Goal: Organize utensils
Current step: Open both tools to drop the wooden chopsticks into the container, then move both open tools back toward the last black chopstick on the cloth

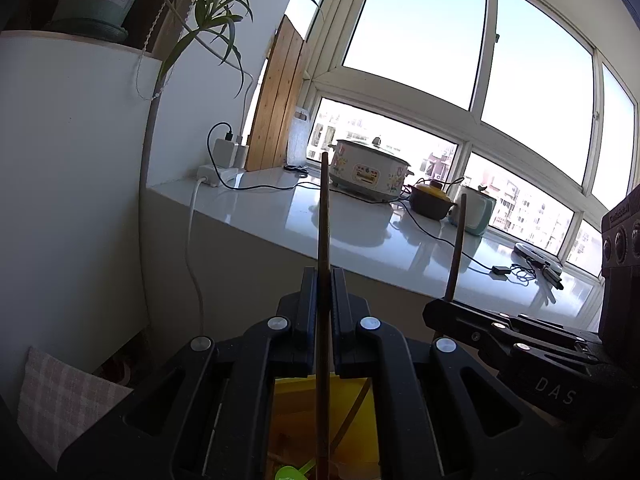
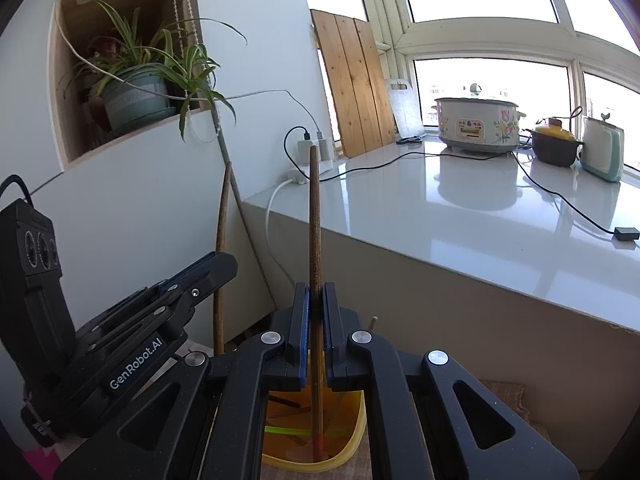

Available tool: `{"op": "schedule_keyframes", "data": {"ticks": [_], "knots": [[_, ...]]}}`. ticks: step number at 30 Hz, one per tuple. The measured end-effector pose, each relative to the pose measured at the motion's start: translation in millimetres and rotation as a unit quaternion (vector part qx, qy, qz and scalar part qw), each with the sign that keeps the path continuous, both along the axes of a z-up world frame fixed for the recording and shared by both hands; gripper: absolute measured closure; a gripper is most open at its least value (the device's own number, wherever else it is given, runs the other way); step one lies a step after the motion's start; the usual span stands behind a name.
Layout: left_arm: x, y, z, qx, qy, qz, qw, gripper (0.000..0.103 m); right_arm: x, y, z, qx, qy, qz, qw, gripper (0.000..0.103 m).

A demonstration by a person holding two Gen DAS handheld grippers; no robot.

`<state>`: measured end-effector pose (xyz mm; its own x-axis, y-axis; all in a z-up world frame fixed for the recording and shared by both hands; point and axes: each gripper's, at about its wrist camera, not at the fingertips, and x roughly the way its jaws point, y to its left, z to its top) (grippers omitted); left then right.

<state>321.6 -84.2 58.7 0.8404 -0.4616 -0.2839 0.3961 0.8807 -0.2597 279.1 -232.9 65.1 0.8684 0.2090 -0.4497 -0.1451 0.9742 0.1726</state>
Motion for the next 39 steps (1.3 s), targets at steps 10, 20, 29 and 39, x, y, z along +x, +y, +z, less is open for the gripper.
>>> {"op": "schedule_keyframes", "data": {"ticks": [10, 20, 29, 39], "knots": [[-3.2, 0.5, 1.5, -0.009, -0.019, 0.024, 0.9995, 0.099, -2.6, -1.0, -10.4, -0.007, 0.012, -0.002, 1.000, 0.099], [-13.5, -8.2, -7.2, 0.043, 0.015, -0.003, 0.9989, 0.099, -4.2, -4.6, -25.0, -0.011, 0.046, 0.003, 0.999, 0.096], [-38.3, 16.8, 0.0, 0.037, 0.021, 0.000, 0.9991, 0.098, -25.2, 5.5, -29.4, -0.037, 0.047, 0.005, 0.998, 0.068], [-75.1, 39.2, 4.3, 0.054, 0.030, -0.011, 0.9981, 0.098, -63.2, 21.1, -20.9, -0.063, 0.027, 0.006, 0.998, 0.067]]}}
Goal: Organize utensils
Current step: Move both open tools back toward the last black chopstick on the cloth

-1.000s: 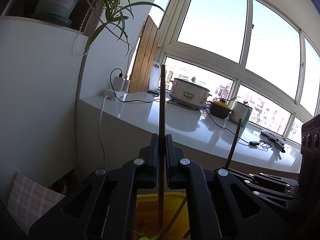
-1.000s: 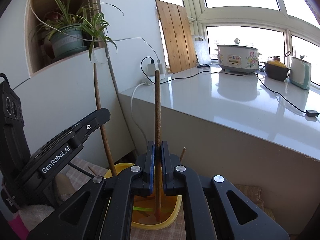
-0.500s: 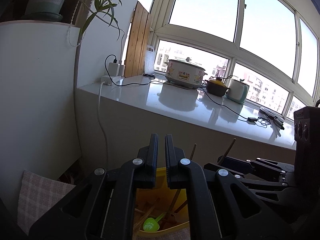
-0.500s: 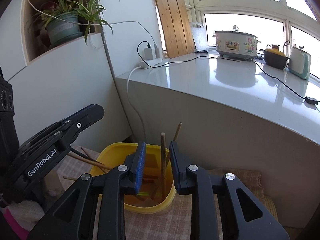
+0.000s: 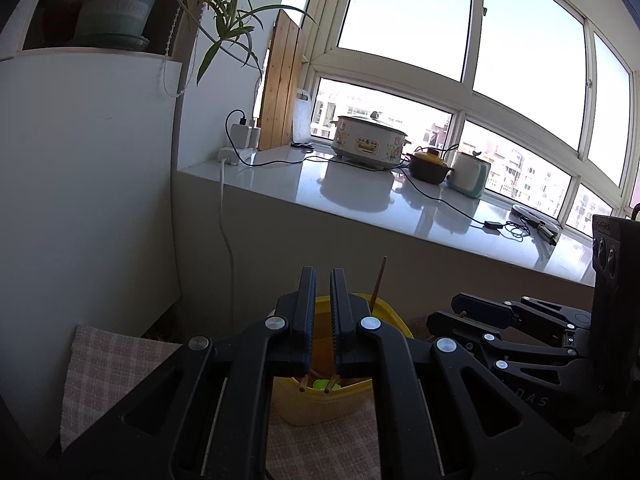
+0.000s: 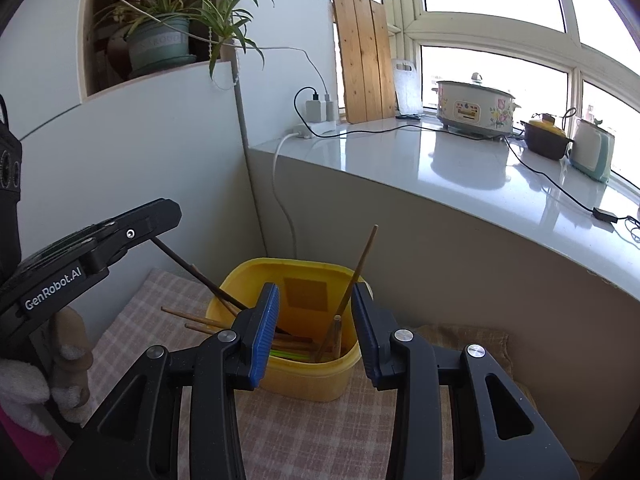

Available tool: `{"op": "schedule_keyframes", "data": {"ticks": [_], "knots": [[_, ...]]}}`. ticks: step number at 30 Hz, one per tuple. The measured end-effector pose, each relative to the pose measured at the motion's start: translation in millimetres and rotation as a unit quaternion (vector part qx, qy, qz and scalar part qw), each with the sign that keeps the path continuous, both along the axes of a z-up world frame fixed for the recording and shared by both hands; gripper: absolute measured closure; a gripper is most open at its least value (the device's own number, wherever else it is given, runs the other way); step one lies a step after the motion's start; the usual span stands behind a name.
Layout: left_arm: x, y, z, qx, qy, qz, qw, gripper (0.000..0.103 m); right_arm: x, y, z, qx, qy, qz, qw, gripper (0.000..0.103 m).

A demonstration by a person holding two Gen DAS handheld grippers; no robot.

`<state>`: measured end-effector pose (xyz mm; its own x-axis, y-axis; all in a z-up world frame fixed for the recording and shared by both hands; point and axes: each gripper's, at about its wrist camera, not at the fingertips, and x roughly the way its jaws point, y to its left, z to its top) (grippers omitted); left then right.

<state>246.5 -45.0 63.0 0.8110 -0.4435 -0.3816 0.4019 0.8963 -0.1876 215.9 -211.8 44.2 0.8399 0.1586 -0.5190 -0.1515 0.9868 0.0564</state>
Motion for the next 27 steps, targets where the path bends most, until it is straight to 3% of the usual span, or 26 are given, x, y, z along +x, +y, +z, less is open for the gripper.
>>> {"op": "schedule_keyframes", "data": {"ticks": [10, 15, 20, 27], "knots": [[-38.2, 30.1, -11.2, 0.012, 0.035, -0.006, 0.9993, 0.097, -36.1, 11.9, 5.0, -0.012, -0.012, 0.016, 1.000, 0.063], [-48.4, 38.3, -37.7, 0.040, 0.087, -0.013, 0.9953, 0.086, -48.7, 21.5, -7.7, -0.019, 0.008, 0.034, 0.999, 0.063], [-52.9, 43.8, -74.8, 0.051, 0.158, -0.025, 0.9857, 0.086, -50.1, 28.5, -31.4, -0.019, 0.052, 0.055, 0.997, 0.063], [-54.2, 58.3, -110.3, 0.055, 0.220, -0.021, 0.9736, 0.086, -41.5, 36.6, -82.8, 0.017, 0.174, 0.105, 0.979, 0.063]]}}
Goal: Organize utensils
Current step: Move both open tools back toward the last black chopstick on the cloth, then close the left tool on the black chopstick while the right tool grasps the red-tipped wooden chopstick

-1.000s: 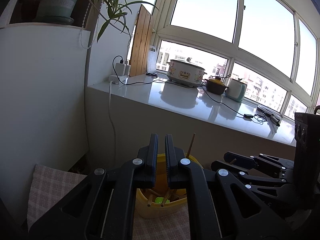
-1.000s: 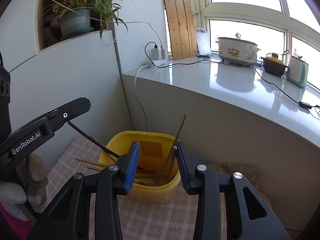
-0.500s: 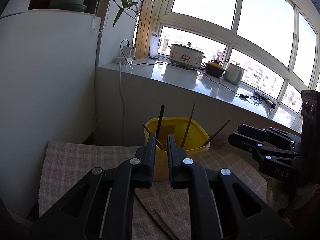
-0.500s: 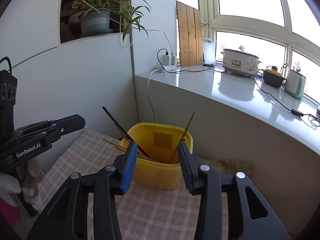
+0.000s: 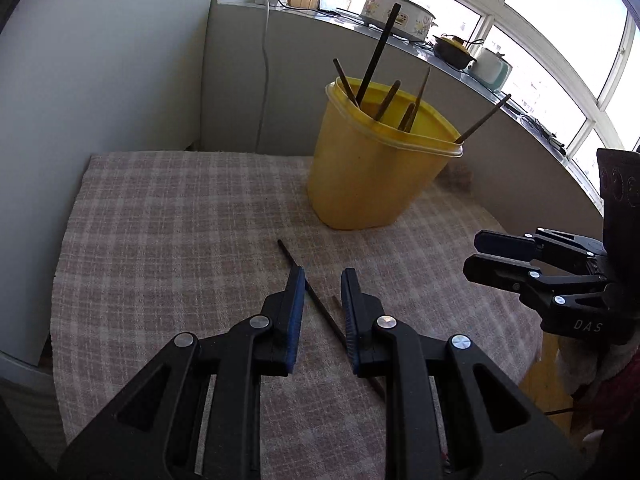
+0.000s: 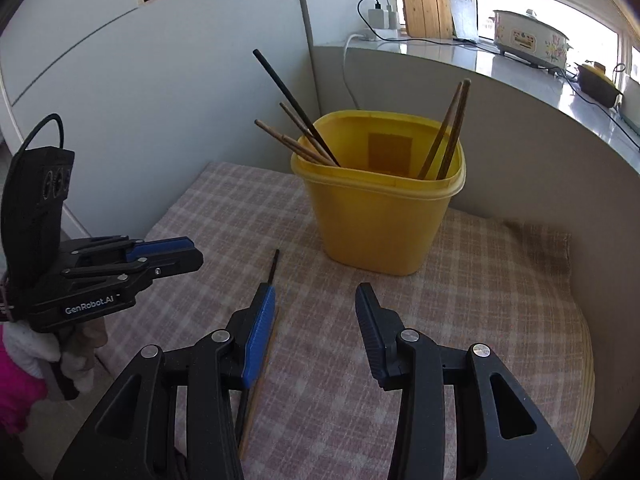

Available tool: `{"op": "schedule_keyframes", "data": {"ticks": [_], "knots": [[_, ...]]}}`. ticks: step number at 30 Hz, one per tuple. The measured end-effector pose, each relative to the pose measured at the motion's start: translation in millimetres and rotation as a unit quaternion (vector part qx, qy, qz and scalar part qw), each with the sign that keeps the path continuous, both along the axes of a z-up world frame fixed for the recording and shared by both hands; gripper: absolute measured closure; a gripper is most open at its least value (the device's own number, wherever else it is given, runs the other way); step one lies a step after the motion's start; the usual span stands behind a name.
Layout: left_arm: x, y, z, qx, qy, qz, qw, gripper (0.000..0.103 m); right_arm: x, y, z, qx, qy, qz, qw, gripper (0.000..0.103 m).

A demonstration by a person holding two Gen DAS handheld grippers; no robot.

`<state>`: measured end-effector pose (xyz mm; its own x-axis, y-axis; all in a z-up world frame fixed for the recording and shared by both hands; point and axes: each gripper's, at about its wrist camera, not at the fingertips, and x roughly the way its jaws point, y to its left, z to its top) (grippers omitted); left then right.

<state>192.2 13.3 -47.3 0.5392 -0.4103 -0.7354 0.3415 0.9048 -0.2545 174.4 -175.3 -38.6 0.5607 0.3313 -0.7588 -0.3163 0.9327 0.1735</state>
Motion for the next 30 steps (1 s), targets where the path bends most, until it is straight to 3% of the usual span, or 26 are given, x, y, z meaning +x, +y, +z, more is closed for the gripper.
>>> {"op": "schedule_keyframes", "data": {"ticks": [6, 10, 14, 19, 21, 30], "knots": [[-1.6, 3.0, -18.5, 0.007, 0.035, -0.007, 0.9993, 0.086, 9.8, 13.7, -47.2, 0.031, 0.112, 0.029, 0.993, 0.063], [-1.8, 6.8, -27.3, 0.009, 0.050, -0.002, 0.9987, 0.086, 10.0, 26.0, -71.6, 0.023, 0.153, 0.033, 0.987, 0.063], [-2.9, 14.1, -31.3, 0.006, 0.060, 0.002, 0.9982, 0.086, 15.5, 32.0, -88.1, 0.022, 0.190, 0.027, 0.981, 0.076], [-4.1, 18.9, -33.7, 0.007, 0.062, 0.002, 0.9980, 0.086, 20.0, 36.6, -93.1, 0.020, 0.198, 0.023, 0.980, 0.077], [-4.4, 21.0, -34.0, 0.007, 0.062, 0.002, 0.9980, 0.086, 21.6, 40.4, -94.6, 0.016, 0.200, 0.024, 0.979, 0.082], [-1.4, 20.0, -35.3, 0.009, 0.063, 0.006, 0.9979, 0.086, 24.0, 64.4, -101.9, -0.031, 0.200, 0.034, 0.979, 0.085]]}}
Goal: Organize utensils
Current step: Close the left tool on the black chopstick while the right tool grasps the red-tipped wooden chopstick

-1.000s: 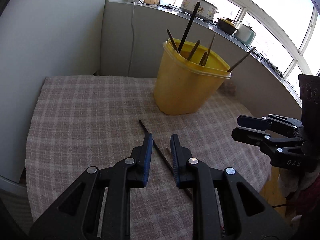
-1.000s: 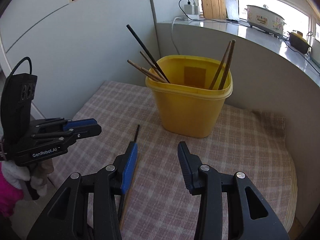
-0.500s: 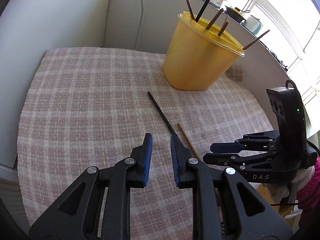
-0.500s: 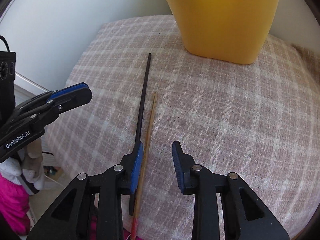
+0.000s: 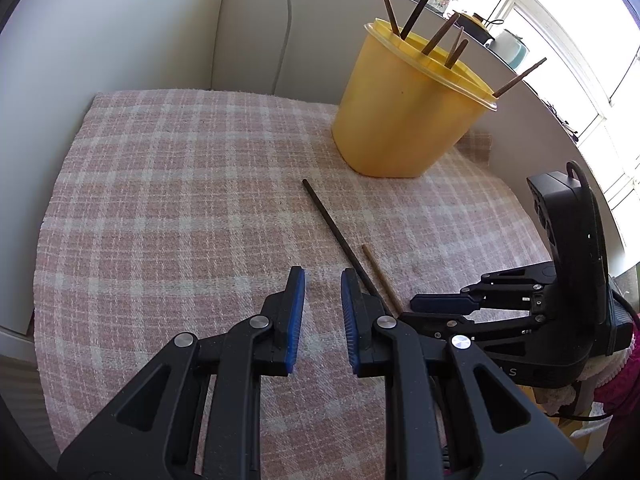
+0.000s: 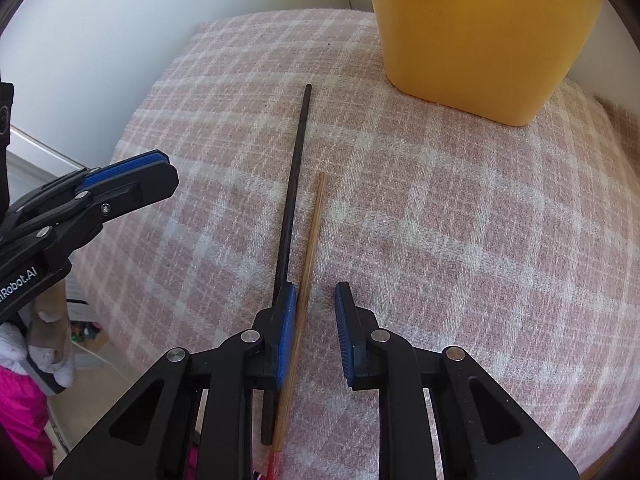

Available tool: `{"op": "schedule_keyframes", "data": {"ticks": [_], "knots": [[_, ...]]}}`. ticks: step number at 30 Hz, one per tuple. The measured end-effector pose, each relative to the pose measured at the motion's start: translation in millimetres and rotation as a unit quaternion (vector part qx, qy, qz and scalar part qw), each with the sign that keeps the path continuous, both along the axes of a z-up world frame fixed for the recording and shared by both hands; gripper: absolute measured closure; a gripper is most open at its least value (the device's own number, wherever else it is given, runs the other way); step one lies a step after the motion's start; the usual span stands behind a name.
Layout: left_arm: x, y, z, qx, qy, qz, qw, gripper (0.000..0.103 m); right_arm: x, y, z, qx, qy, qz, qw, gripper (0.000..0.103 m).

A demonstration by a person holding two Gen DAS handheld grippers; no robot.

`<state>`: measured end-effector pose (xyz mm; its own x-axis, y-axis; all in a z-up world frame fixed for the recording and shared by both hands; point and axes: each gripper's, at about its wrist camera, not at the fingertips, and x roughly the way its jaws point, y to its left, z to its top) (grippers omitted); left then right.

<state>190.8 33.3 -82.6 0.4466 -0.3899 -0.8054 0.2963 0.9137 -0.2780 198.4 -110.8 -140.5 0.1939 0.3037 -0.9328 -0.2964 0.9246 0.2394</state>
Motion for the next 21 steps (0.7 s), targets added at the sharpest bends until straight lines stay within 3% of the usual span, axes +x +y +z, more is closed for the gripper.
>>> {"op": "schedule_keyframes", "data": {"ticks": [3, 6, 10, 15, 21], "knots": [[2.3, 0.6, -0.8, 0.000, 0.001, 0.002, 1.0000, 0.086, 1.0, 5.3, -1.1, -0.013, -0.004, 0.005, 1.000, 0.086], [3.2, 0.1, -2.5, -0.001, 0.006, 0.002, 1.0000, 0.086, 2.7, 6.5, -2.4, -0.025, -0.007, 0.008, 1.000, 0.096], [5.5, -9.6, -6.9, -0.003, 0.021, -0.005, 0.9998, 0.086, 3.7, -6.2, -0.7, -0.020, -0.007, -0.007, 1.000, 0.098], [11.4, -40.0, -21.3, 0.002, 0.063, -0.030, 0.9976, 0.086, 3.9, -29.3, 1.7, -0.012, -0.013, -0.039, 0.999, 0.099], [29.5, -68.1, -38.4, 0.010, 0.106, -0.020, 0.9941, 0.086, 1.7, -49.6, 6.4, -0.011, -0.024, -0.057, 0.998, 0.099]]}}
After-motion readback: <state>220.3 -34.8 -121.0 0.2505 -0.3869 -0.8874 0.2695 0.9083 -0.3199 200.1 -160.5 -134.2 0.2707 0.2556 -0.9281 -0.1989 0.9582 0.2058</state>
